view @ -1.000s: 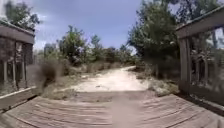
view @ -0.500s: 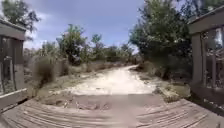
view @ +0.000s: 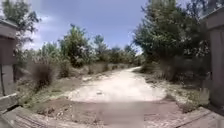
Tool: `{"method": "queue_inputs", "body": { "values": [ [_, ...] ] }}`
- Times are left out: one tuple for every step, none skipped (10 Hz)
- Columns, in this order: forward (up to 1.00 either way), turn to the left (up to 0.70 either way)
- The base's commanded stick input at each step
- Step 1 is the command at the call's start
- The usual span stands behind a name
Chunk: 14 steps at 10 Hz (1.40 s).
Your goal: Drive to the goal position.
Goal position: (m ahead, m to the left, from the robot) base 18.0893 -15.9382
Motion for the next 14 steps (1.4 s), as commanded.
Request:
{"method": "queue_inputs", "body": {
  "values": [
    [0.5, 0.0],
    [0.5, 0.0],
    [0.5, 0.0],
    [0.5, 0.0],
    [0.5, 0.0],
    [0.5, 0.0],
    [0.5, 0.0],
    [0.5, 0.0],
    [0.5, 0.0],
    [0.5, 0.0],
    [0.5, 0.0],
    [0.5, 0.0],
    [0.5, 0.0],
    [0.5, 0.0]
  ]
}}
